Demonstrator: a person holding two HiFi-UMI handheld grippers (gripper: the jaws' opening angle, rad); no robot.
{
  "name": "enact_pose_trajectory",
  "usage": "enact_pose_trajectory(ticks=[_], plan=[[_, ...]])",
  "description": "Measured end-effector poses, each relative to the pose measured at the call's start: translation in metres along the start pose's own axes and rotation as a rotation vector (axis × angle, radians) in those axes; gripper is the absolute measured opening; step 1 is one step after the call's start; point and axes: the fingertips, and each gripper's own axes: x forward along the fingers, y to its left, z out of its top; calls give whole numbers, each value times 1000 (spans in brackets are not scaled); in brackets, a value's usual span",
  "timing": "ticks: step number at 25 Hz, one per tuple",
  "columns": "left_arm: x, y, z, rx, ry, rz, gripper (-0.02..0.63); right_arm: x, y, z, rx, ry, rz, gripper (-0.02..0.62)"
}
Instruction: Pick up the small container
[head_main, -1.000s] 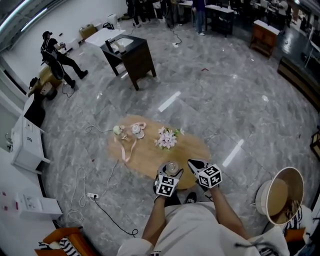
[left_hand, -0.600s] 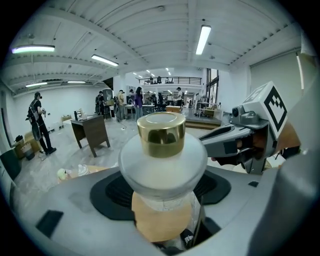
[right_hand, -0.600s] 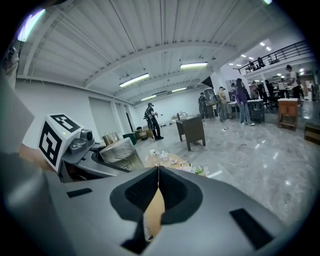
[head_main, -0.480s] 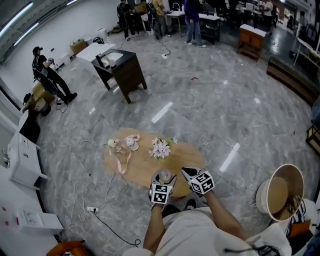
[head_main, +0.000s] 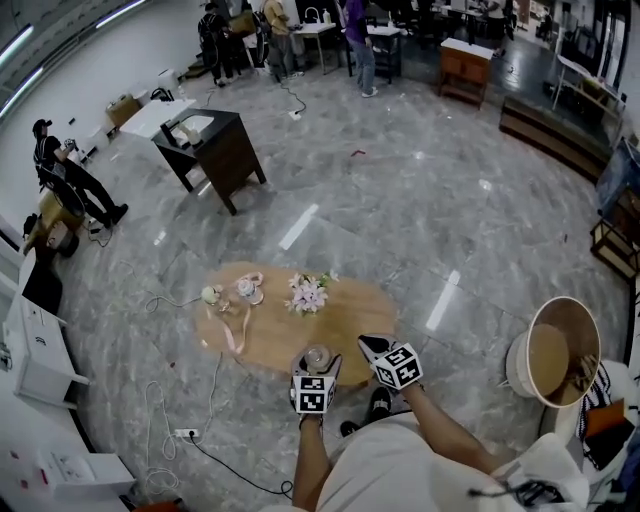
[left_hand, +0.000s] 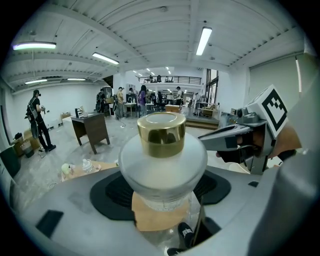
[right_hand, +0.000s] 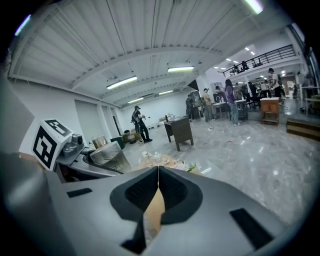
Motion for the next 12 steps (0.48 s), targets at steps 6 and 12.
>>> enact_pose_trajectory(ticks=[6,12], plan=[[-29,-24,-12,-10,-6,-9,328,-44,29,-8,-10,-23,-32,69],[-40,-13,-28,-33,-26,-14,328,-36,51,-22,10,-48,-33,69]])
